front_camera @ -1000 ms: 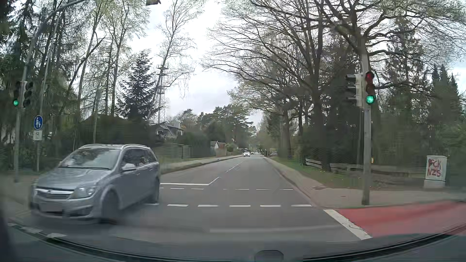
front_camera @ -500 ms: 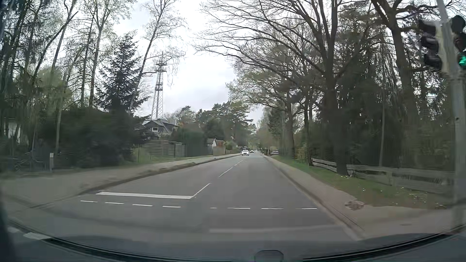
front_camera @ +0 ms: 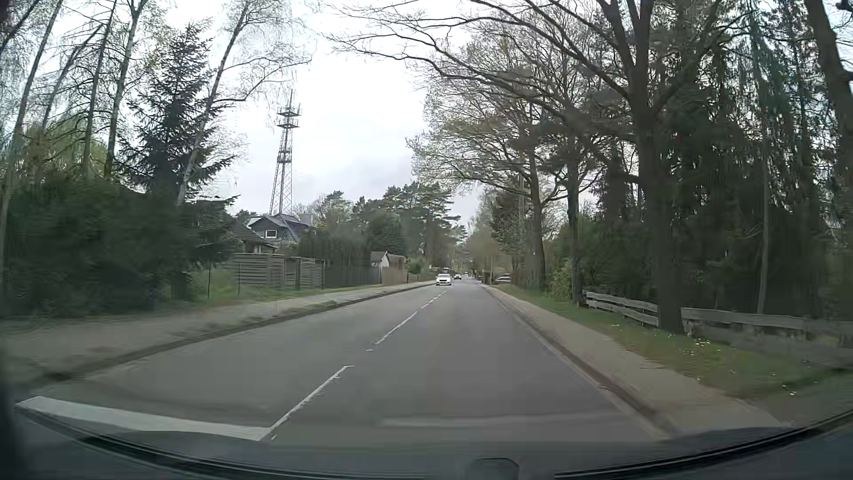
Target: Follow the waypoints while adhering to traffic rules and regulations
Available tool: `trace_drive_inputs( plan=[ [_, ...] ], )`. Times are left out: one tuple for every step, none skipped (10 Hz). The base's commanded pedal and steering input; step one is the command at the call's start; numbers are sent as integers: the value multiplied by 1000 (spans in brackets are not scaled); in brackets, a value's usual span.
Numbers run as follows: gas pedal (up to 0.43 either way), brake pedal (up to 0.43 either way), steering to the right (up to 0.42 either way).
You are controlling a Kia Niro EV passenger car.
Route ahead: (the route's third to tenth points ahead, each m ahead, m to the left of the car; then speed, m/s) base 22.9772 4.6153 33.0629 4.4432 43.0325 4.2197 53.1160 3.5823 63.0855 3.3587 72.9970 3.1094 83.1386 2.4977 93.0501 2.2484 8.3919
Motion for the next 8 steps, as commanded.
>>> trace_drive_inputs(
  plan=[
    [228,0,15],
    [220,6,15],
    [220,0,15],
    [220,6,15],
    [220,0,15],
    [220,6,15],
    [220,0,15],
    [220,0,14]
  ],
)
